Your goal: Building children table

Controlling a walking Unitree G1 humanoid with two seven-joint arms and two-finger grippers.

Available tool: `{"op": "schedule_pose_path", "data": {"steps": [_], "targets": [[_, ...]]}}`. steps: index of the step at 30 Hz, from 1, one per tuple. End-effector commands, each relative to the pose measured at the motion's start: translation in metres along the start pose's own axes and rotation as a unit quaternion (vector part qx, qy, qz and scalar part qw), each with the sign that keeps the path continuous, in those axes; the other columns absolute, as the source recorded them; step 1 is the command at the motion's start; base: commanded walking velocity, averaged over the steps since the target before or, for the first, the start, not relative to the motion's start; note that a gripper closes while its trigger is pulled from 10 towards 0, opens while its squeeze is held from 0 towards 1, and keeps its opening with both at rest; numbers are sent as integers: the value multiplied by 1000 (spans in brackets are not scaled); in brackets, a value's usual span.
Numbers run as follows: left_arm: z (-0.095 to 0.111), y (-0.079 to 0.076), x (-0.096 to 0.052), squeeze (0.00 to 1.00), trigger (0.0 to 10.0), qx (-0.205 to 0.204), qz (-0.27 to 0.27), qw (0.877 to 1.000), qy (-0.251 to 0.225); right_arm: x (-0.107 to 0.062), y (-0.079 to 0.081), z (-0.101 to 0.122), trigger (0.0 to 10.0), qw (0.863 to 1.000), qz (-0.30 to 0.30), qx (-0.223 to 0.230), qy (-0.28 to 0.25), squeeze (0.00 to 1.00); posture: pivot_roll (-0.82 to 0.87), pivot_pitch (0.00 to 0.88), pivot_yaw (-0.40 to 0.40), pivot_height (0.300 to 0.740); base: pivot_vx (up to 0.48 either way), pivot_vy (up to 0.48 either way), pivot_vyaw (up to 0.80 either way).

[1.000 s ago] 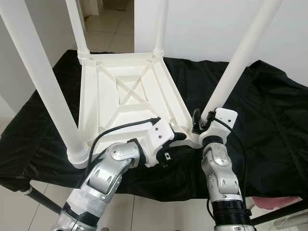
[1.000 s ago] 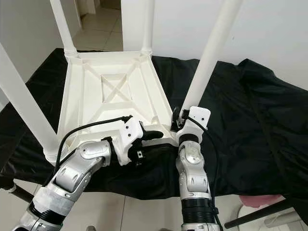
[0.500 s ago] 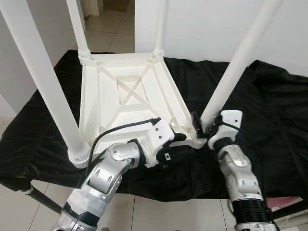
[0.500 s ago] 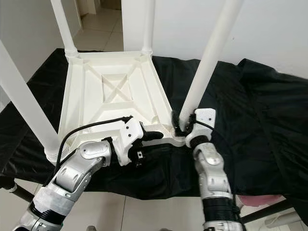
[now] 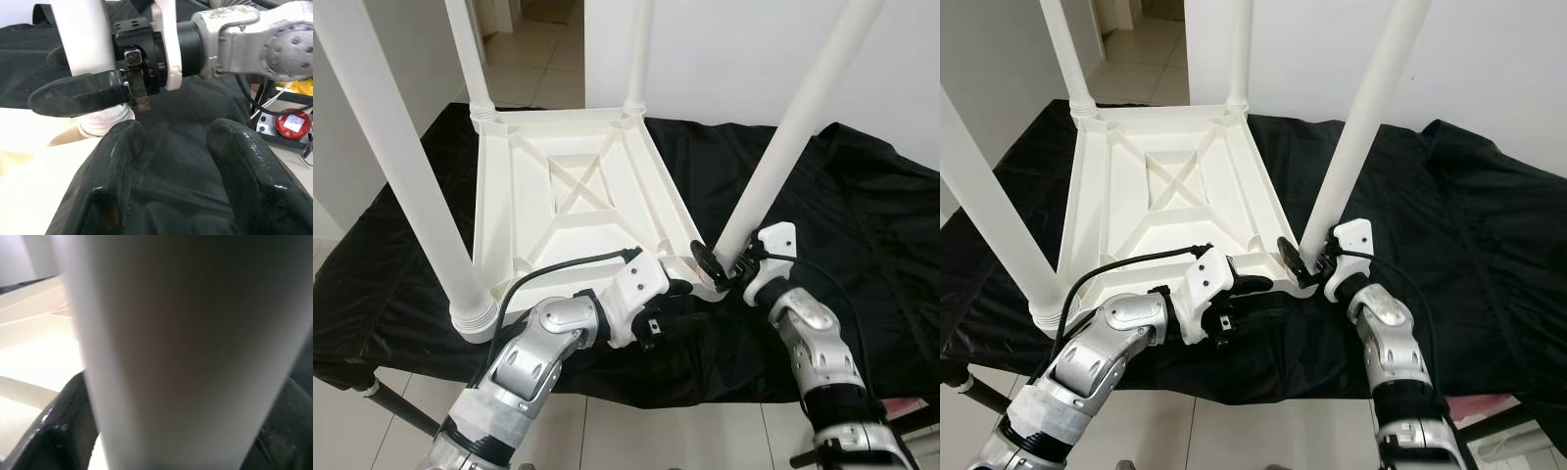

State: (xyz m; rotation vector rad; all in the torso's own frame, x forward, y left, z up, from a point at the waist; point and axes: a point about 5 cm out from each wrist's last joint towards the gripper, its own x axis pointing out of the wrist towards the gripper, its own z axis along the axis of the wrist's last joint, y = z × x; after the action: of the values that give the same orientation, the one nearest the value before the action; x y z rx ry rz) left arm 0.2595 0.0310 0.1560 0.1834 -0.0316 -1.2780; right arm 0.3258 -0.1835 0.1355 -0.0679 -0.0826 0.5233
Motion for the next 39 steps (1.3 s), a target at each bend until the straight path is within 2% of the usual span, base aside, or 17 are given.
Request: {"op": "schedule_pose_path", "data": {"steps": [1, 2, 3, 13, 17, 18, 21, 22, 25, 29, 31, 35, 39], "targets": [[1, 1, 2, 0, 10000, 10, -1, 1000, 3, 2, 0, -3, 3882, 1000, 15, -4, 9, 0, -22, 0, -52, 740, 0, 0, 0], [2, 1, 2, 0, 10000, 10, -1, 1000, 3, 4, 0, -3, 2549, 1000, 19, -9, 11, 0, -22, 0, -52, 740, 0, 0, 0], [2, 1, 2, 0, 10000, 11, 0, 1000, 3, 5, 1, -6, 0, 1000, 21, -14, 18, 0, -14, 0, -56, 740, 0, 0, 0], [2, 3, 0, 0, 10000, 12, 6, 1000, 3, 6, 3, -15, 0, 999, 36, -13, 31, 0, -8, 0, -59, 740, 0, 0, 0], [1, 3, -1, 0, 10000, 14, 6, 1000, 4, 0, 0, -22, 0, 999, 15, 3, 41, 0, -9, 0, -58, 740, 0, 0, 0], [1, 4, 0, 0, 10000, 14, 6, 1000, 4, -1, -1, -23, 4980, 999, 7, 4, 43, 0, -10, 0, -58, 740, 0, 0, 0], [1, 4, 0, 0, 10000, 14, 6, 1000, 4, -1, -2, -24, 4980, 999, 2, 4, 43, 0, -10, 0, -58, 740, 0, 0, 0], [2, 4, 0, 0, 10000, 14, 6, 1000, 4, -2, -3, -24, 10000, 999, -12, 6, 42, 0, -12, 0, -56, 740, 0, 0, 0], [2, 4, 1, 0, 10000, 14, 5, 1000, 4, -3, -4, -25, 10000, 999, -27, 4, 44, 0, -15, 0, -54, 740, 0, 0, 0], [1, 3, 1, 0, 10000, 14, 1, 1000, 5, -6, -3, -24, 10000, 992, -115, 16, 46, 0, -21, 0, -55, 740, 0, 0, 0], [1, 3, 1, 0, 10000, 14, 1, 1000, 5, -6, -2, -24, 10000, 991, -126, 20, 46, 0, -21, 0, -55, 740, 0, 0, 0], [0, 2, 1, 0, 10000, 13, -1, 1000, 5, -7, 9, -22, 10000, 977, -205, 34, 45, 0, -23, 0, -56, 740, 0, 0, 0], [0, 2, 1, 0, 10000, 14, -2, 1000, 5, -7, 18, -24, 10000, 966, -248, 44, 50, 0, -23, 0, -57, 740, 0, 0, 0]]}}
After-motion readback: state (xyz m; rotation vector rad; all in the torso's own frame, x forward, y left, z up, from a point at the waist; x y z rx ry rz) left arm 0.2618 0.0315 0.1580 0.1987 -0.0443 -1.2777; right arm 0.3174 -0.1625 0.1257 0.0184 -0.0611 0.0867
